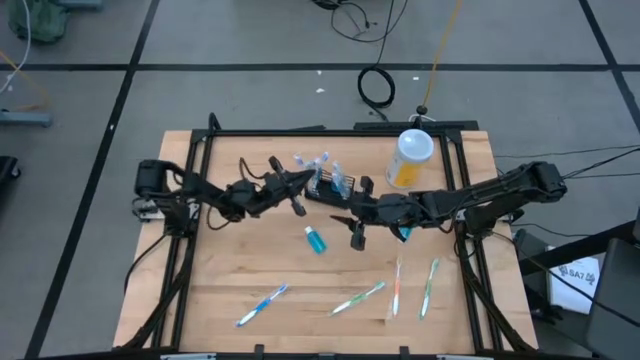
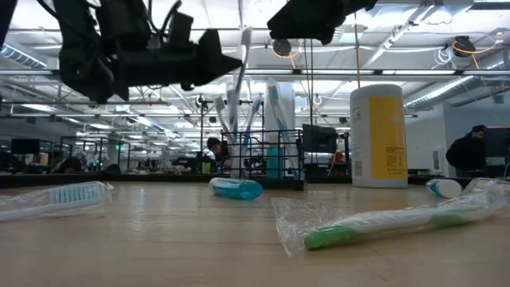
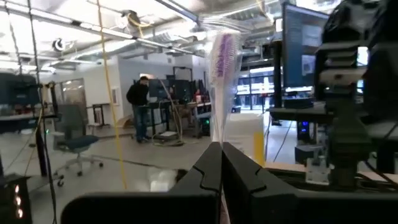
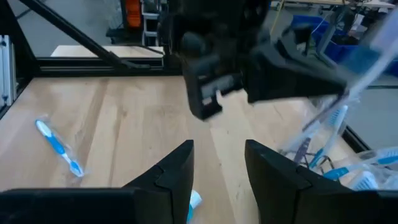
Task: Pick & Place toothbrushing station
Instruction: Put the purple toothbrush into the black wire organizer, then put the blue mouthwash into the black wire organizer
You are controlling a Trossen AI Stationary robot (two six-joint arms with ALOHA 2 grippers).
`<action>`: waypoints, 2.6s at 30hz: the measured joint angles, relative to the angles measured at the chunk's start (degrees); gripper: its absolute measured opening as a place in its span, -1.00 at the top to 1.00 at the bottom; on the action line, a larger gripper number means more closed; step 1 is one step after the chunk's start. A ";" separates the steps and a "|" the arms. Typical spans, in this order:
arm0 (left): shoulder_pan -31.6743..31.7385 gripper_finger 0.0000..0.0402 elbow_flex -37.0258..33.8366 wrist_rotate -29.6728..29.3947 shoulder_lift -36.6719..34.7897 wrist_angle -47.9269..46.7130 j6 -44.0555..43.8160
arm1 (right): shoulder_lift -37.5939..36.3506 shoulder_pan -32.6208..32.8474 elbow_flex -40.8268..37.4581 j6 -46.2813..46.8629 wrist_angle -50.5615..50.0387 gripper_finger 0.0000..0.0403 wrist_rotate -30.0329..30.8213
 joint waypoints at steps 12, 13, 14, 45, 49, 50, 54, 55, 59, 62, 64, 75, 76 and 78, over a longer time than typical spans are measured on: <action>2.61 0.99 0.05 -0.18 3.48 0.39 -2.06 | -0.02 -0.86 0.00 0.60 0.06 0.33 0.07; 2.57 0.99 0.06 -0.16 3.47 -0.19 -2.26 | -0.02 -0.86 0.00 0.60 0.07 0.33 0.06; 2.44 0.99 0.07 -0.18 3.46 -0.98 -2.31 | -0.02 -0.87 0.00 0.63 0.06 0.33 0.07; -3.01 0.95 0.07 -17.17 3.43 -17.76 -0.57 | 0.00 -0.82 0.00 0.63 0.00 0.35 -0.20; -2.53 0.91 0.05 -17.12 3.43 -19.32 -3.68 | 0.00 -0.82 0.00 0.63 -0.01 0.34 -0.22; -2.46 0.91 0.05 -17.09 3.43 -19.30 -3.97 | 0.00 -0.82 0.00 0.63 -0.02 0.35 -0.22; -2.42 0.96 0.05 -17.06 3.43 -19.28 -3.85 | 0.00 -0.82 0.00 0.63 0.01 0.34 -0.22; -2.42 0.98 0.05 -17.06 3.43 -19.28 -3.86 | 0.00 -0.82 0.00 0.63 0.01 0.34 -0.22; -2.42 0.96 0.05 -17.03 3.43 -20.22 -3.77 | 0.00 -0.82 0.00 0.63 0.01 0.34 -0.22; -2.45 0.89 0.05 -17.01 3.43 -20.92 -1.73 | 0.00 -0.82 0.00 0.63 0.01 0.34 -0.22; -2.46 0.84 0.05 -17.05 3.43 -21.51 -2.11 | 0.00 -0.82 0.00 0.63 0.01 0.34 -0.22; -4.88 0.44 -0.02 -21.75 1.58 -22.29 -1.87 | 0.00 -0.82 0.00 0.63 -0.08 0.34 -0.23; -5.42 0.40 -0.02 -23.28 0.94 -22.28 -1.61 | 0.00 -0.81 0.00 0.63 -0.13 0.34 -0.24; -6.55 0.33 -0.02 -26.72 -0.55 -22.32 -0.88 | 0.00 -0.82 0.00 0.63 -0.16 0.34 -0.24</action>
